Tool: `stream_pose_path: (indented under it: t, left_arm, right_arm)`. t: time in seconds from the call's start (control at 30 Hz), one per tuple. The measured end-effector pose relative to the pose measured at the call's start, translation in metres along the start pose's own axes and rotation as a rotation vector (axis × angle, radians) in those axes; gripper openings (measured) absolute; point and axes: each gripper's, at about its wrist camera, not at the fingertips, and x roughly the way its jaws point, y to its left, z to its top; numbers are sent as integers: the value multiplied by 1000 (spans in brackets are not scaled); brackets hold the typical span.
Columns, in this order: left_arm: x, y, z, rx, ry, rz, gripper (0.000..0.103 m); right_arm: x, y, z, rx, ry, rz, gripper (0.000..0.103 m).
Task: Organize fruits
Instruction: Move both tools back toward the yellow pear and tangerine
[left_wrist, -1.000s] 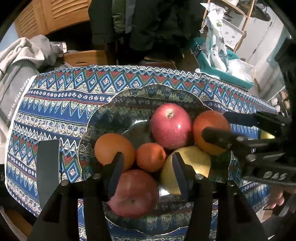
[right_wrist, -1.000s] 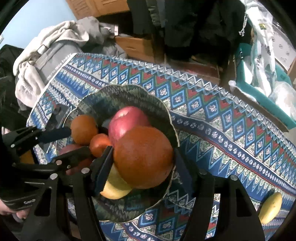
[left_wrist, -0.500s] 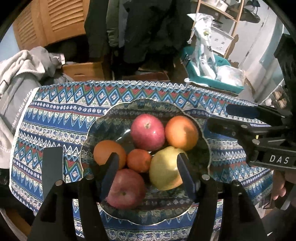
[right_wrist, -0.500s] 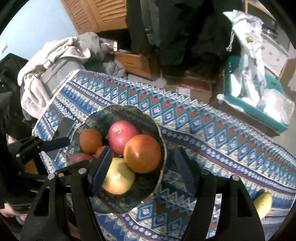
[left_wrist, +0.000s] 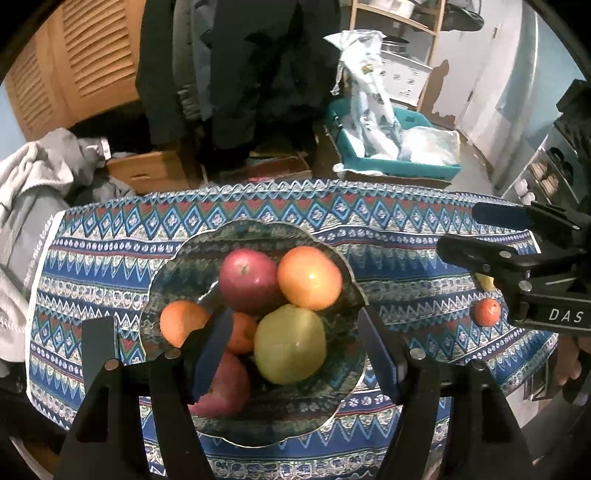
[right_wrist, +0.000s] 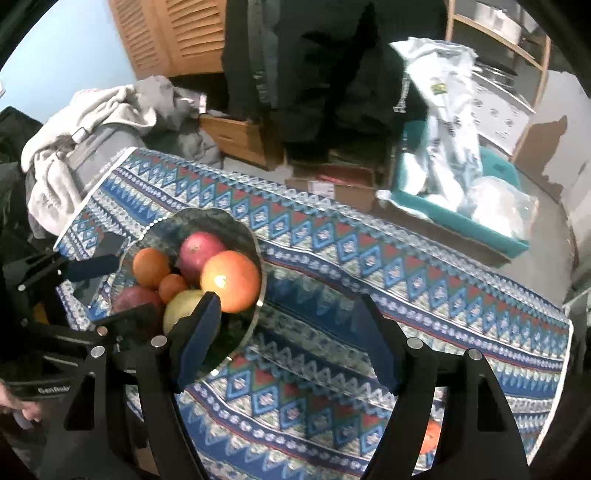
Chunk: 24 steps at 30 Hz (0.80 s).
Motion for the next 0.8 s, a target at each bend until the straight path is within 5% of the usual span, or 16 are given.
stream_pose_path:
  t: [0.8]
  left_arm:
    - [-11,-85,16,157,-37,9,80]
  right_arm:
    - [-62,-73,-44,84,-47,-128,79]
